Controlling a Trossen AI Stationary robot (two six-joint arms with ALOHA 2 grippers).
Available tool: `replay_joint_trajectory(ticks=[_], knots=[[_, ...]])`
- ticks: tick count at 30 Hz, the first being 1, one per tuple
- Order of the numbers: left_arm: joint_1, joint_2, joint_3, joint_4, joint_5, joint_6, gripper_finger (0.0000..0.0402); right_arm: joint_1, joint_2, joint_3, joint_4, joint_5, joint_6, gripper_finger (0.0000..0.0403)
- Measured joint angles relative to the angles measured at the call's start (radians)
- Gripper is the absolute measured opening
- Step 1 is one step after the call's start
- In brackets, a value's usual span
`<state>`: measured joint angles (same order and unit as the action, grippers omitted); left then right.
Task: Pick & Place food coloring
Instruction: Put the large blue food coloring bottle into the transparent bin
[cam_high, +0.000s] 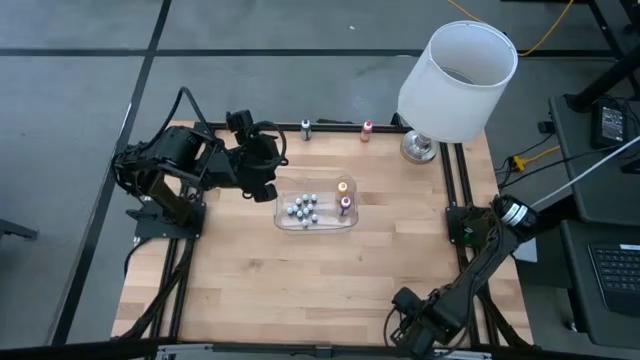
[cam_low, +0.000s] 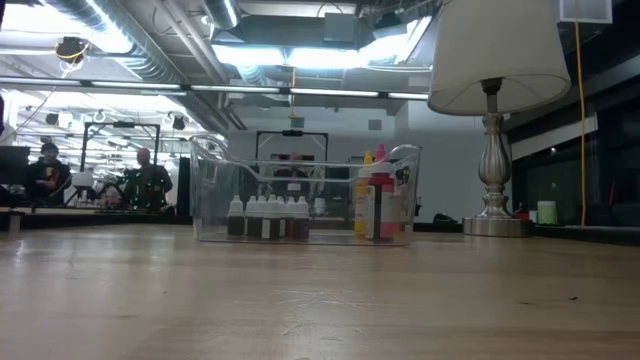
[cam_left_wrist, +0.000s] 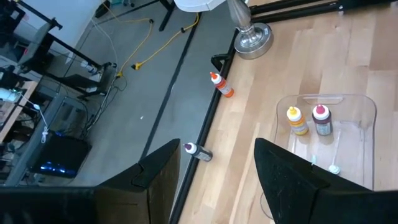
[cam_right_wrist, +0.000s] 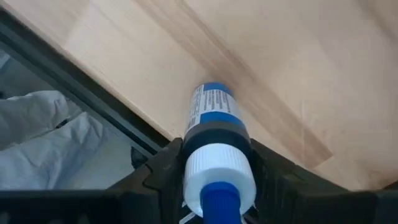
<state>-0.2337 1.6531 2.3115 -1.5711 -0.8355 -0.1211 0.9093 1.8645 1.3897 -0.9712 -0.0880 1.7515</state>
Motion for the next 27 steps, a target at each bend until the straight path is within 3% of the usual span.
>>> replay_joint_trajectory(ticks=[10, 19, 27], knots=[[0.0, 0.0, 0.0, 0.0, -0.016, 0.038, 0.02, -0.145, -0.002, 0.18, -0.318, 0.007, -0.393, 0.0152], [0.0, 0.0, 0.0, 0.0, -0.015, 0.032, 0.02, -0.349, -0.002, 0.344, -0.358, 0.136, -0.889, 0.0157], [0.0, 0.0, 0.0, 0.0, 0.007, 0.008, 0.02, -0.544, -0.002, 0.404, -0.357, 0.141, -1.255, 0.0158]])
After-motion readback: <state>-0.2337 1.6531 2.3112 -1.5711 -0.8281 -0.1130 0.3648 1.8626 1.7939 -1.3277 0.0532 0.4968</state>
